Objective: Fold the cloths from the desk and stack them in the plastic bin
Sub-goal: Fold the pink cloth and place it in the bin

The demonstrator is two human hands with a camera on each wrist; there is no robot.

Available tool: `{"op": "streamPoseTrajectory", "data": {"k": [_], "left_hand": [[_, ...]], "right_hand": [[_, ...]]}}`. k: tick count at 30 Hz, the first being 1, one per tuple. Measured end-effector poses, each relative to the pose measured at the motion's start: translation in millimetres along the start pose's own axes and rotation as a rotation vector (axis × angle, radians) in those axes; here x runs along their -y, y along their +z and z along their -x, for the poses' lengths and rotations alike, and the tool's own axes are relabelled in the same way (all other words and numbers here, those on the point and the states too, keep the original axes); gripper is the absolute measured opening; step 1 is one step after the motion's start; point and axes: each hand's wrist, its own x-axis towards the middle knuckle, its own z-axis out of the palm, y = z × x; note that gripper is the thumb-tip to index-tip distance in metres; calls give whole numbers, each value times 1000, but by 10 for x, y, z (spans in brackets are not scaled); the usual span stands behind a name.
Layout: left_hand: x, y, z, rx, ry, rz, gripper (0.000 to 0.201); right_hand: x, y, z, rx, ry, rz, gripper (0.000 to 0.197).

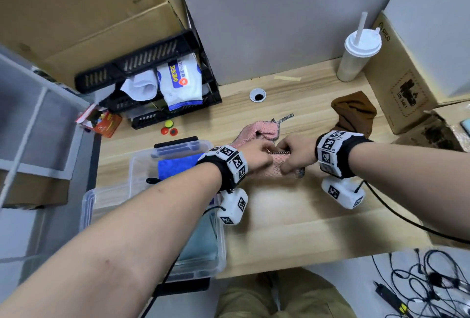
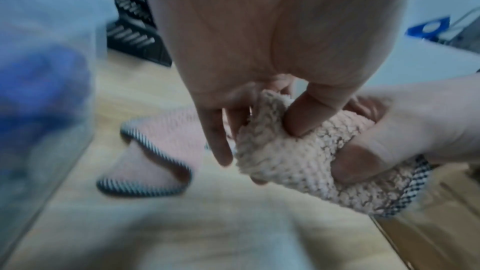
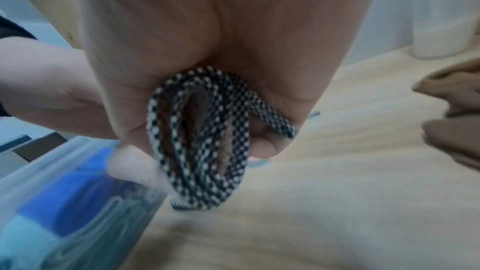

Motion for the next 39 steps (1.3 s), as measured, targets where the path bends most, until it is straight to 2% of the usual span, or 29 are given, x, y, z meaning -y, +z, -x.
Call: {"op": "streamPoseTrajectory", "data": {"k": [2,4,8,9,13,17,20,23,26,33,36,39], "left_hand": [[-28,-324,229,-69,-43,13,24],[20,-608,443,-115,-56,-32,20],[373,-1094,938,-160,-122,-188,21],[507,-1177,1055,-174,-156,-200,22],[1072,-1238,1386,-185,-283,-182,22],[1547,-1056,1661,-180,-348,-148,35],[1757,-860,1749,-78,-360,-104,29],[1893,-656,1755,-5,-376,-130,32],[1966,-471,1662,-17,-333,-230,29],[1990,-284,1471,-75,-368,-436,11],[1971,-264,1449,-78,-364,-474,19],[1861,-377,1427,3,-354,-449,22]], "right_hand": [[292,-184,10,-21,-50,-14,34],[606,-290,-31,-31,-97,-90,35],[1390,-235,-153,-42,-237,-199,11],[1575,-178,-201,-40,-275,-169,11],[2046,108,-319,-40,-334,68,31],[2380,491,-361,43,-412,241,29],[2459,799,-432,127,-391,337,23],[2461,1036,-500,203,-364,441,21],[2419,1151,-513,222,-325,587,20],[2289,1343,-526,18,-308,832,13],[2311,1371,-497,12,-302,880,13],[2332,1292,-459,29,-309,835,17]]}}
